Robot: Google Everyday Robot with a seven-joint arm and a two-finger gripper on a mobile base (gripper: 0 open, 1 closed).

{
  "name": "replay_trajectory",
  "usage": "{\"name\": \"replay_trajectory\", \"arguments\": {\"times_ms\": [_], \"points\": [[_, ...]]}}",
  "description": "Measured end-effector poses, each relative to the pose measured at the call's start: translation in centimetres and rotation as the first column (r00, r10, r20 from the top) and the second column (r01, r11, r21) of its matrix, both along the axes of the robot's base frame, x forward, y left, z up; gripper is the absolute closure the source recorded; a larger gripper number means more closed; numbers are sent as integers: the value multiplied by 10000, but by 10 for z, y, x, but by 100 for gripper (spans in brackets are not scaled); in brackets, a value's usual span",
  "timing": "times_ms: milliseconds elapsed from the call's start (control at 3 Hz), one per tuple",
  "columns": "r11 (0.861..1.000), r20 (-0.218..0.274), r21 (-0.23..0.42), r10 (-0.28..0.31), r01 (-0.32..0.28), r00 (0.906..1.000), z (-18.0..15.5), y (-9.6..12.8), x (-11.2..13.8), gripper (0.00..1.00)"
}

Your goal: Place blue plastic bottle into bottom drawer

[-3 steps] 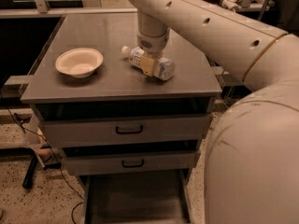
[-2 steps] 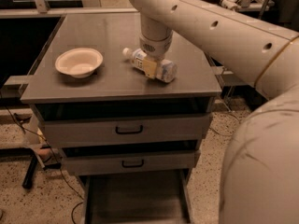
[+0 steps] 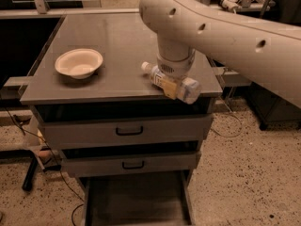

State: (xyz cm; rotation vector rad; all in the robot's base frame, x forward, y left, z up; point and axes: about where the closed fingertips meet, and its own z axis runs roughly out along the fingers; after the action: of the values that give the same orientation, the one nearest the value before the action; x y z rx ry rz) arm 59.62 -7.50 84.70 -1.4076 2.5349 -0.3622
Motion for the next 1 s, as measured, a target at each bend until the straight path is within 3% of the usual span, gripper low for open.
{"name": "replay_trajectory", "arguments": {"times_ms": [333,667,1000], "points": [[9958,-235,-352,-852,844,9961,2,-29,-58,100],[9853,-680,-814,-1558,1502,9854,10,-51,-109,100],[9735,-1291,-1159,-2118,1973,9688,19,-64,-160,100]]}}
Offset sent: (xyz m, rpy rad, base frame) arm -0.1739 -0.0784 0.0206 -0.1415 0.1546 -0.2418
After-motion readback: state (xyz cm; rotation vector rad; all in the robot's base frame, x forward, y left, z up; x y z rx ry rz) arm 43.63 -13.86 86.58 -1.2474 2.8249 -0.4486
